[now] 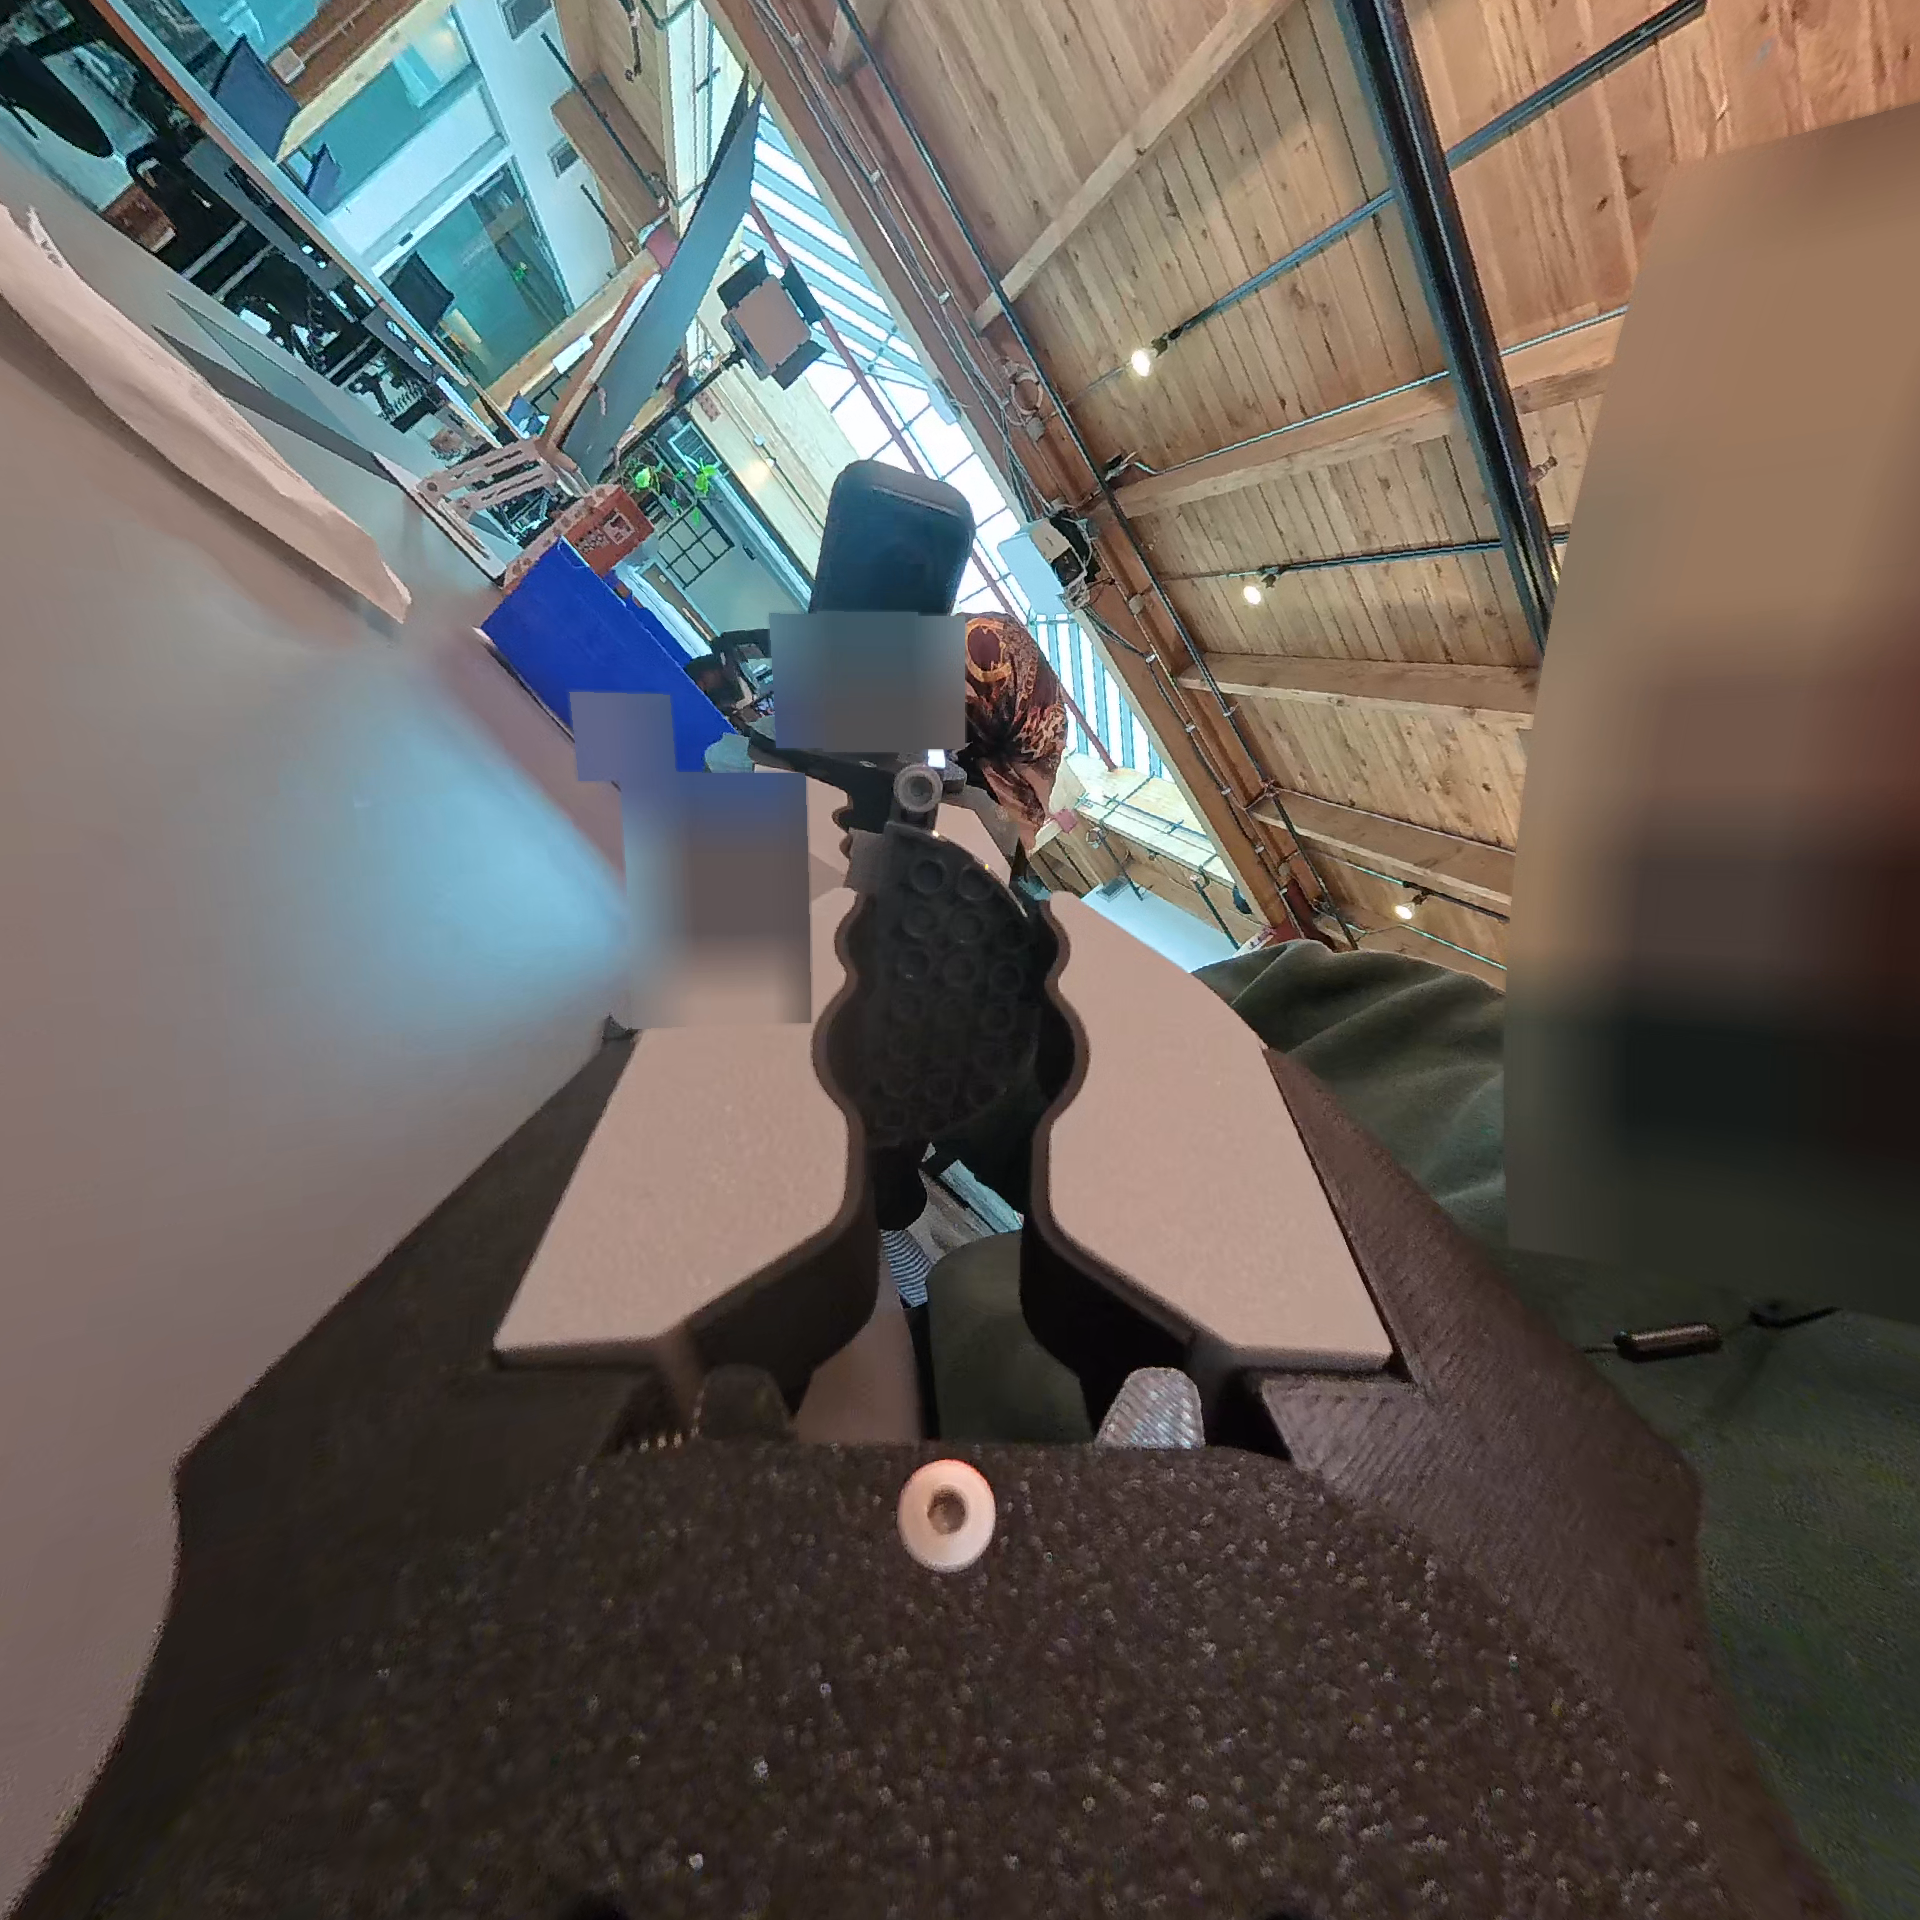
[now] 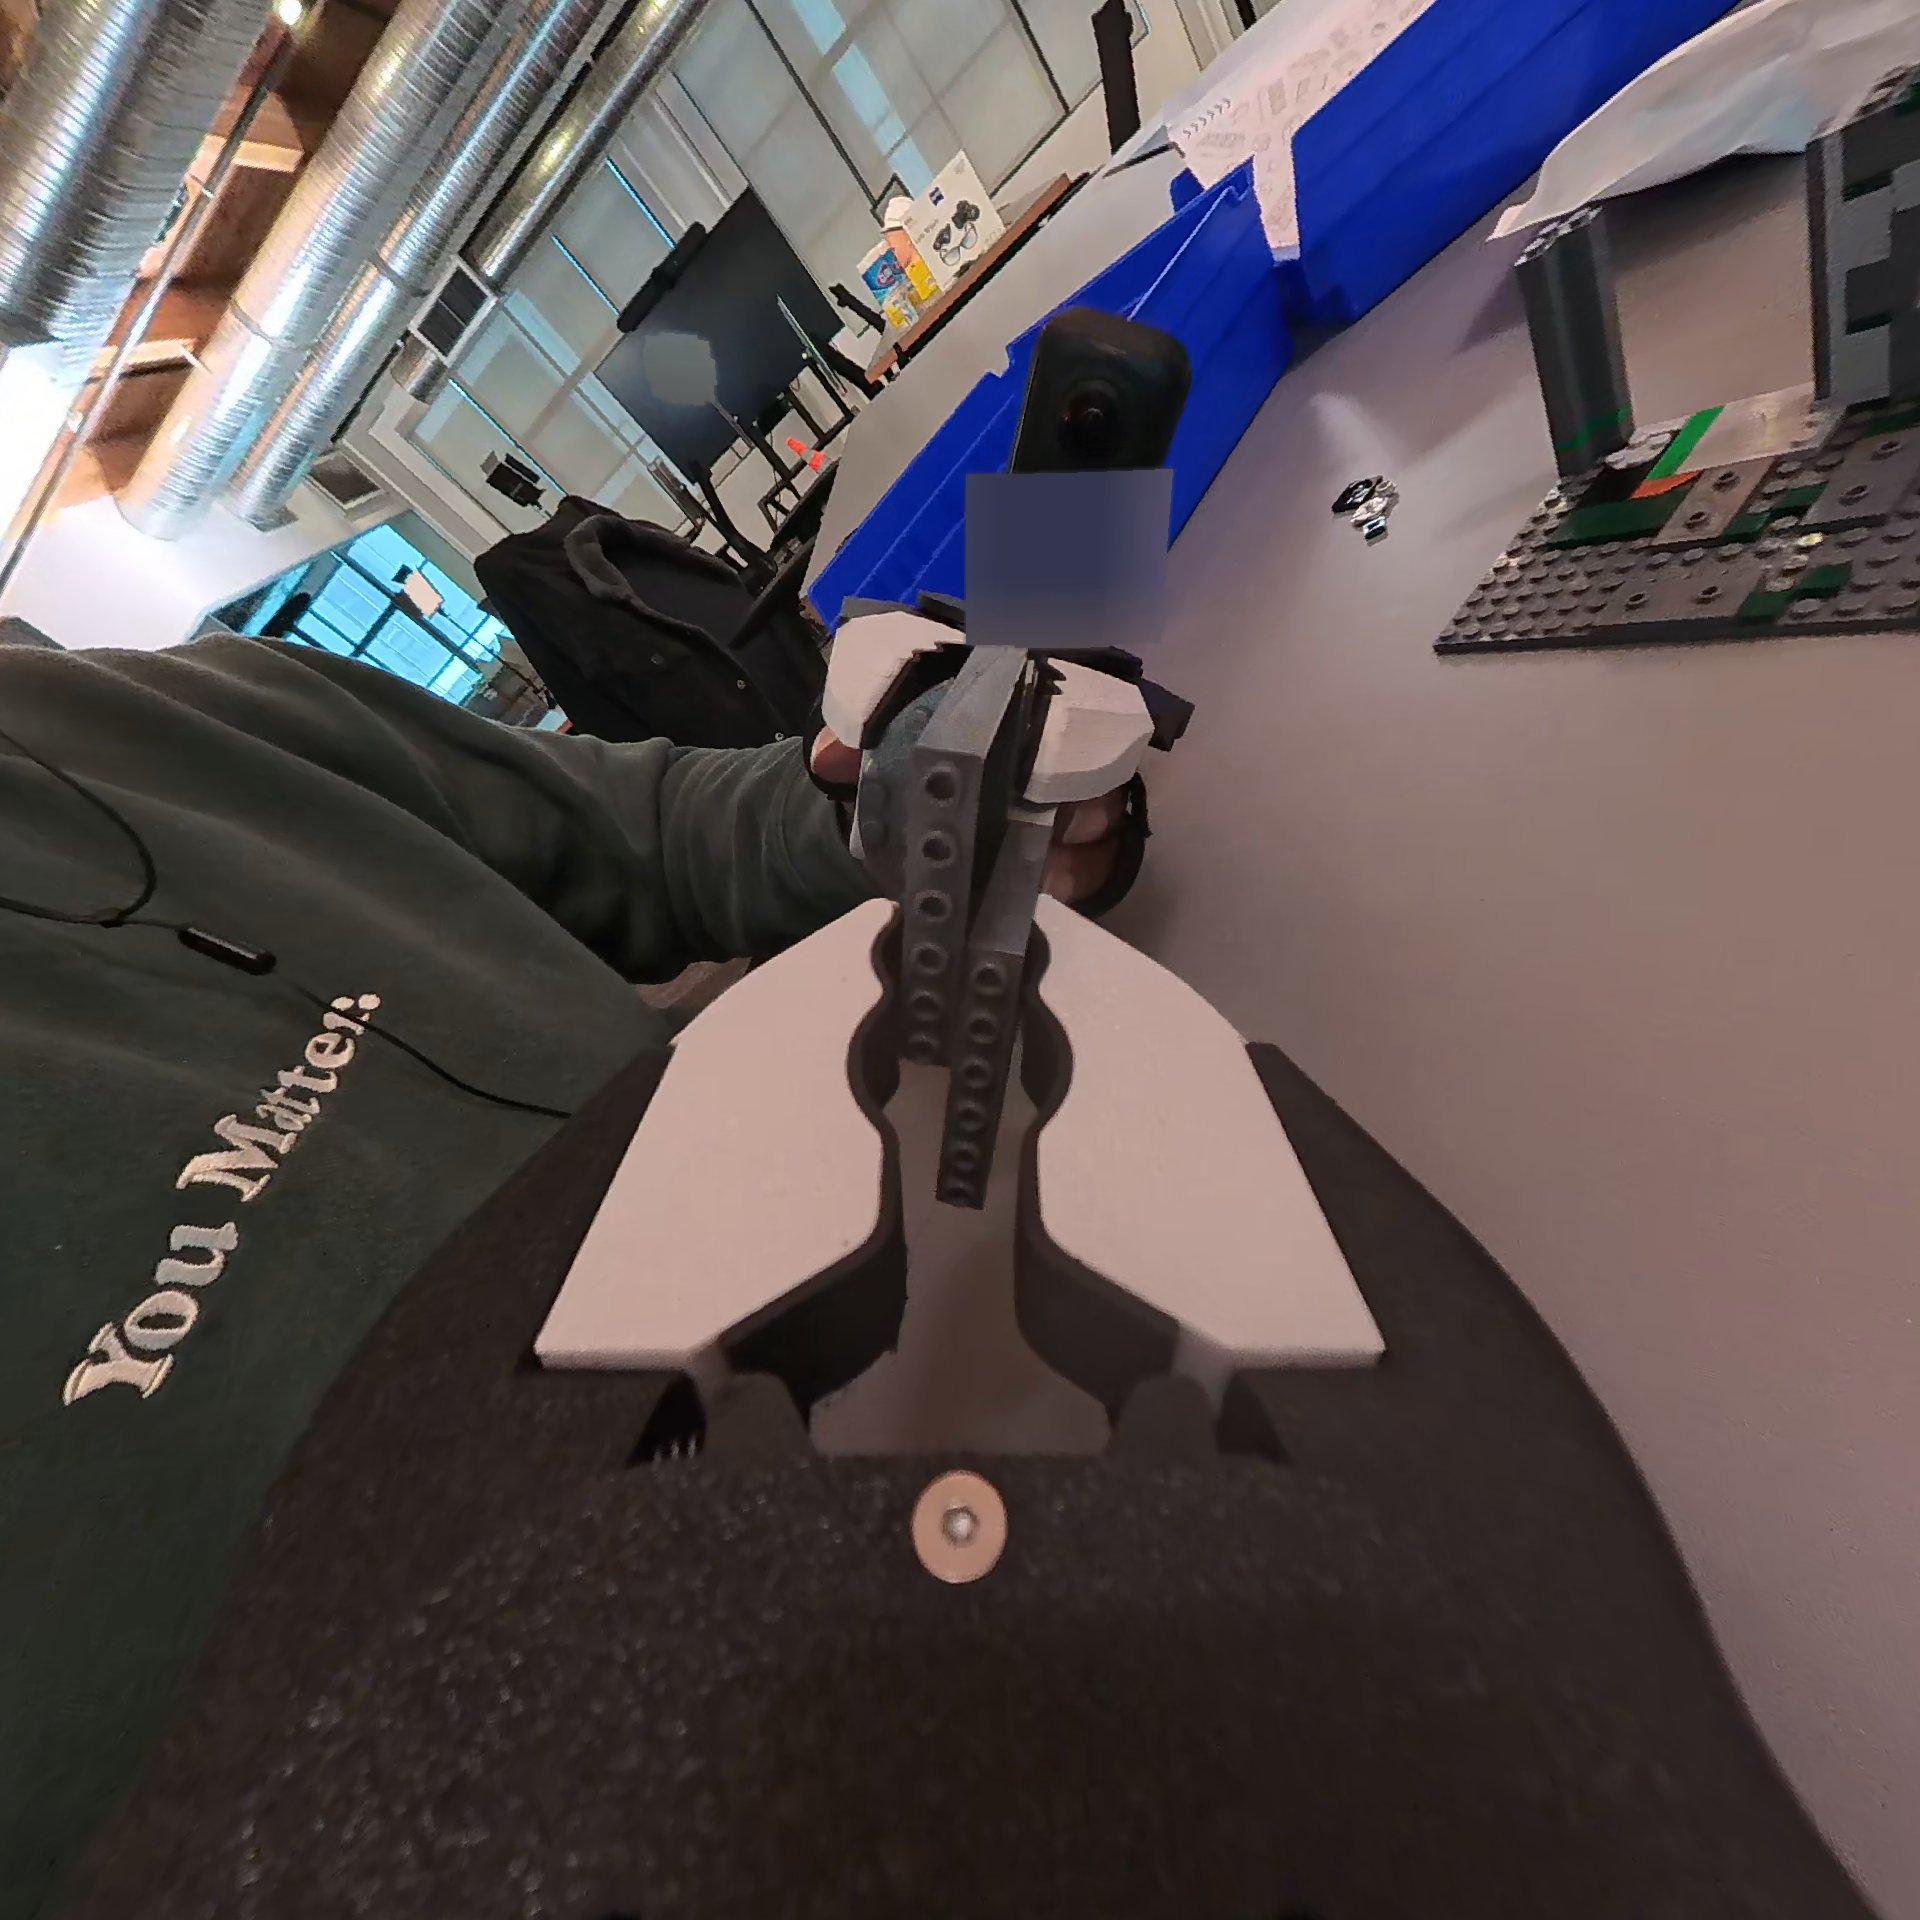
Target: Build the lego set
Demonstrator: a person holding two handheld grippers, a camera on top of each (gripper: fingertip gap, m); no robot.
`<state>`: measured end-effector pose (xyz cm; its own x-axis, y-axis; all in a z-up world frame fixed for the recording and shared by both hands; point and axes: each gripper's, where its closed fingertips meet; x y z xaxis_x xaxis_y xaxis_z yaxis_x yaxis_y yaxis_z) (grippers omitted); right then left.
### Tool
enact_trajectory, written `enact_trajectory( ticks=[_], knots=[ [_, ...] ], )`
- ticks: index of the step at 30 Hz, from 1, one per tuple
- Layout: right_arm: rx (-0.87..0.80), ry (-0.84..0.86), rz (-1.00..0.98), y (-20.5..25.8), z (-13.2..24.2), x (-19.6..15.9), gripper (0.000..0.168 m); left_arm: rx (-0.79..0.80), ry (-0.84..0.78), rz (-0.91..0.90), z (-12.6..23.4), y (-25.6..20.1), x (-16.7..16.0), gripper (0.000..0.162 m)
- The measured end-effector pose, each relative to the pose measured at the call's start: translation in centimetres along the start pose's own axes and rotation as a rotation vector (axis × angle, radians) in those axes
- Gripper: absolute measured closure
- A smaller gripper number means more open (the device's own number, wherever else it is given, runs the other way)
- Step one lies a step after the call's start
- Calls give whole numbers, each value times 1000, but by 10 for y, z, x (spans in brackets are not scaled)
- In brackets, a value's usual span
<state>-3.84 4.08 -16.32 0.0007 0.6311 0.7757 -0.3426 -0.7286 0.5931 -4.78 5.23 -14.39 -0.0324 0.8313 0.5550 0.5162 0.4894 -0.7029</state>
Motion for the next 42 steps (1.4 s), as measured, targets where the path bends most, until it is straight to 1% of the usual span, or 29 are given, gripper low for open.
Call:
enact_trajectory(
  ticks=[8, 16, 27, 35, 42],
  knots=[
    [-44, -44, -9, -11, 7, 5, 149, 22, 3, 30, 2, 7, -3, 133],
    [-69, -10, -13, -17, 5, -3, 151, 60, 40, 42, 4, 14, -11, 134],
    [-48, -121, -56, -16, 7, 2, 151, 31, -8, 39, 1, 12, -5, 133],
    [-86, -29, -16, -20, 15, 6, 152, 52, 6, -22, -6, 16, -4, 134],
    [-74, -64, -53, -22, 24, 12, 152, 59, 20, -49, -15, 15, 4, 131]
  ],
)
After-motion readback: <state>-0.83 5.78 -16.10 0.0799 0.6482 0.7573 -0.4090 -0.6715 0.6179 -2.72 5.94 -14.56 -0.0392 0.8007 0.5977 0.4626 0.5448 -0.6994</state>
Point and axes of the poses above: each gripper's, where its closed fingertips meet, z back along the fingers, x out of its top, y = z × x across the jaws, and after that the axes turned 8 degrees about -x, right-handed
